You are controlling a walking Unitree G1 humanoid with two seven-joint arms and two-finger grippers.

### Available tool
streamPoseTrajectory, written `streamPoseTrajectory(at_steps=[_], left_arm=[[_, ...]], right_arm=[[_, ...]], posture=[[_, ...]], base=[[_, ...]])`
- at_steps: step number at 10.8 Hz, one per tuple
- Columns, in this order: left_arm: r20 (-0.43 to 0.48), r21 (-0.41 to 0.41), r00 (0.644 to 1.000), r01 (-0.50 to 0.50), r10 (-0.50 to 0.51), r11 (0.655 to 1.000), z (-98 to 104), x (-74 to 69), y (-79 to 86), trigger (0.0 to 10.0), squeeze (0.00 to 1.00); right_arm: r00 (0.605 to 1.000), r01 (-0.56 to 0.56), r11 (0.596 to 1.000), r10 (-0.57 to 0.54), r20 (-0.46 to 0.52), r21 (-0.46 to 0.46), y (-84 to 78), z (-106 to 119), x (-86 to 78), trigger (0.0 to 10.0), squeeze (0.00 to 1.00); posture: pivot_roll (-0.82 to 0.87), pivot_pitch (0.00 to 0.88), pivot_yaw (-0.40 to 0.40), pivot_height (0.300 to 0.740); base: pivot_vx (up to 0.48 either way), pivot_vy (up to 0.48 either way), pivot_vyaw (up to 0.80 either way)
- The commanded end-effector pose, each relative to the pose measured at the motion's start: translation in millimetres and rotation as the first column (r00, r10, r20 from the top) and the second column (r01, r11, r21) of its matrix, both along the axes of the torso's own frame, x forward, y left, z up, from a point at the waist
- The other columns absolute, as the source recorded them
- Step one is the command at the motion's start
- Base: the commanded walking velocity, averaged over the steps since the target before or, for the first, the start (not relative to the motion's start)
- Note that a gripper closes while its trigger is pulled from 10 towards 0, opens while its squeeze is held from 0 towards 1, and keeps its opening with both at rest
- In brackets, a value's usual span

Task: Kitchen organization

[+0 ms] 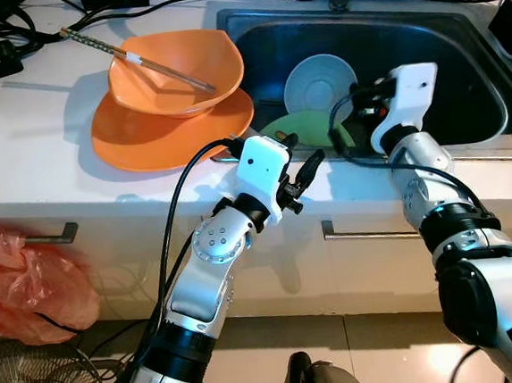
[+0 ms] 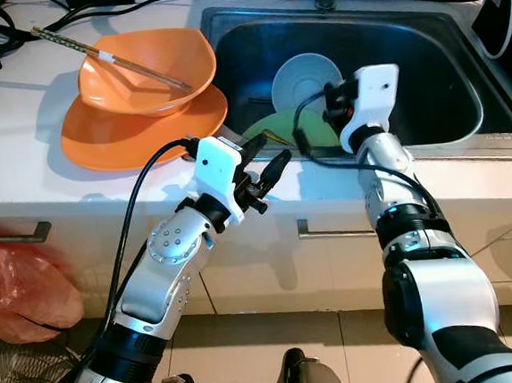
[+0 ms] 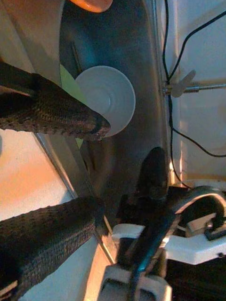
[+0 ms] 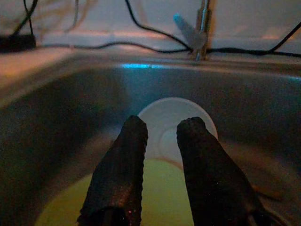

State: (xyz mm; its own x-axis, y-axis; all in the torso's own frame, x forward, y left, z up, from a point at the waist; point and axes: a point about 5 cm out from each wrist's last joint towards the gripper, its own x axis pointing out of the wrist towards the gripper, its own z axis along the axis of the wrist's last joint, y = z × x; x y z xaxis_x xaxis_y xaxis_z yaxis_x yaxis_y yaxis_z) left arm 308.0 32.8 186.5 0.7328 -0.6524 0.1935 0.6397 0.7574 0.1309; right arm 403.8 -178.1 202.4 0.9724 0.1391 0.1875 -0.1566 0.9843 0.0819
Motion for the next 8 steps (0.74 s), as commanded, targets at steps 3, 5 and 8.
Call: streamPoseTrajectory(at_steps=[3, 5, 8], left_arm=[[0.007, 0.005, 1.000, -0.012, 0.012, 1.000, 1, -1.4, 0.2, 10.0, 0.00], [0.010, 0.005, 0.999, -0.031, 0.031, 1.000, 1, -0.4, 1.4, 10.0, 0.00], [0.026, -0.001, 0.995, -0.097, 0.097, 0.995, 3, 3.9, 7.7, 10.0, 0.00]], right_arm=[[0.981, 0.022, 0.990, -0.048, 0.187, 0.138, -8.4, 46, -0.7, 10.0, 0.00], [0.969, 0.013, 0.977, -0.065, 0.237, 0.212, -8.4, 54, -8.2, 10.0, 0.00], [0.964, 0.033, 0.967, -0.097, 0.248, 0.251, -6.6, 36, -32.2, 10.0, 0.00]], posture=[[0.13, 0.180, -0.071, 0.740], [0.12, 0.190, -0.073, 0.740], [0.12, 0.201, -0.070, 0.740]], base=[[0.000, 0.000, 0.00], [0.000, 0.000, 0.00], [0.000, 0.000, 0.00]])
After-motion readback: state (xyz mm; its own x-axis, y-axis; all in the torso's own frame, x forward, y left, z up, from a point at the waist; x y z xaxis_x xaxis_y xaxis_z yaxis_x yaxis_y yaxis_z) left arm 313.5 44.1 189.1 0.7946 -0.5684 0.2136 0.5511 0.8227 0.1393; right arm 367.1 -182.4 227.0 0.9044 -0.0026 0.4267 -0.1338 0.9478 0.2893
